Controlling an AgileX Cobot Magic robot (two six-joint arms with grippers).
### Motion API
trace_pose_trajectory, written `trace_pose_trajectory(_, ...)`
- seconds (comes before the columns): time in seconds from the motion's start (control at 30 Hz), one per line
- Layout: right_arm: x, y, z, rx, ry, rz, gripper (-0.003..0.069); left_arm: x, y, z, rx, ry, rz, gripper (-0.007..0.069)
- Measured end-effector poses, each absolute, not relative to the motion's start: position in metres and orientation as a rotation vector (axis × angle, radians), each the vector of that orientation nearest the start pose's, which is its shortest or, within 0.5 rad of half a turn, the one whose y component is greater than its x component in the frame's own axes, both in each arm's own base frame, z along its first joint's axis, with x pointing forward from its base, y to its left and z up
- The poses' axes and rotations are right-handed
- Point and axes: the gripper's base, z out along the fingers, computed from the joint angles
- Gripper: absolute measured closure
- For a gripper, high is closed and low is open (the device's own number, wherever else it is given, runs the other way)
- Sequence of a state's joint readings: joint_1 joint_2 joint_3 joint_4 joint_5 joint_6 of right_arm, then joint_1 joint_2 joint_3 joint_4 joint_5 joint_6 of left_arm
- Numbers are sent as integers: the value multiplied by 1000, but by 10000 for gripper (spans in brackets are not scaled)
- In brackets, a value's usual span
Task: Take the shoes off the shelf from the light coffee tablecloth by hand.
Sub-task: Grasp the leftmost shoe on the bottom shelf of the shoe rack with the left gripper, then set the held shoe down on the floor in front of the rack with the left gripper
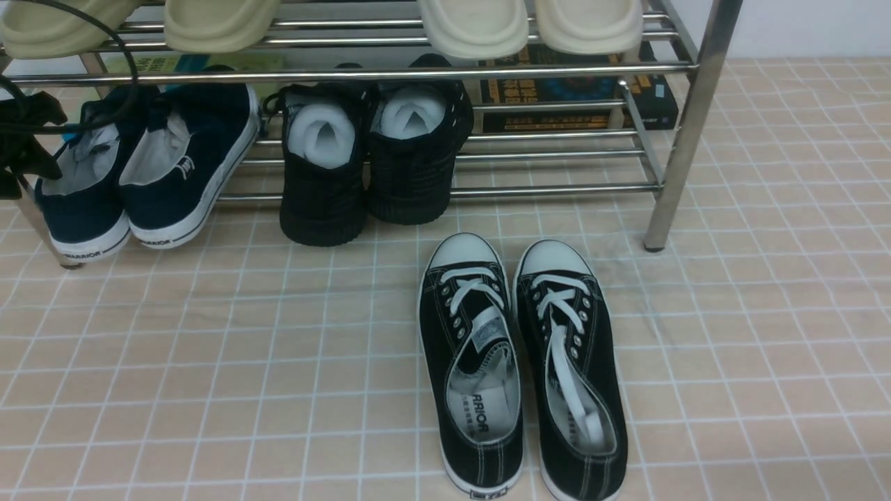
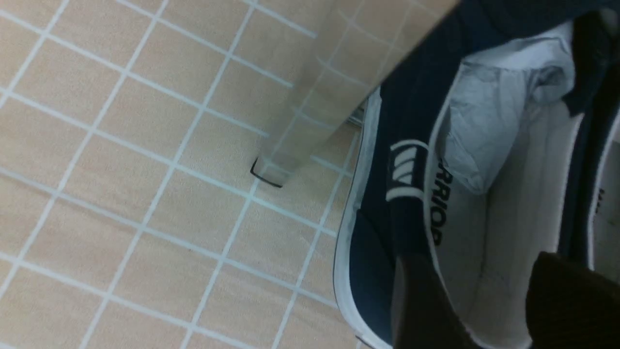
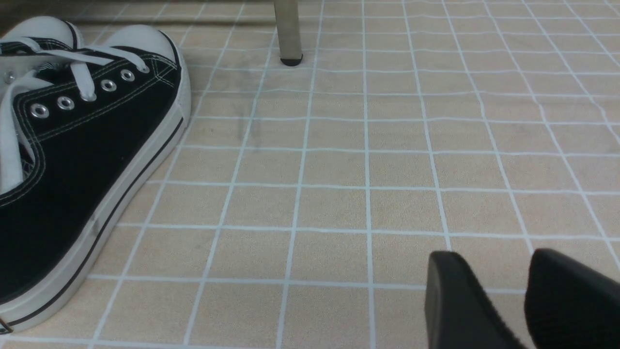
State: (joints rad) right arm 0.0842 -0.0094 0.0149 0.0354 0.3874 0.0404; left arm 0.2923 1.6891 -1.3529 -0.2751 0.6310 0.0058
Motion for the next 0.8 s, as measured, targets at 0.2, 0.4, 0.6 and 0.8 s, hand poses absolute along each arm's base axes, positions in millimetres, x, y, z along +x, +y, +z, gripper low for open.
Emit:
trace_pose_trajectory(0.2,52,6,174,-20,1878,121,420,375,98,277,-554,2371,-157,288)
trace_pose_trajectory(0.4,52,6,174,-20,1878,121,420,382,100,259,-571,2403,-162,296)
trace_pose_trajectory(0.6,52,6,174,-20,1878,121,420,385,101,249,-580,2432,-169,484)
trace_pose_trajectory(0.8,52,6,174,-20,1878,121,420,380,99,251,-578,2474,-175,582)
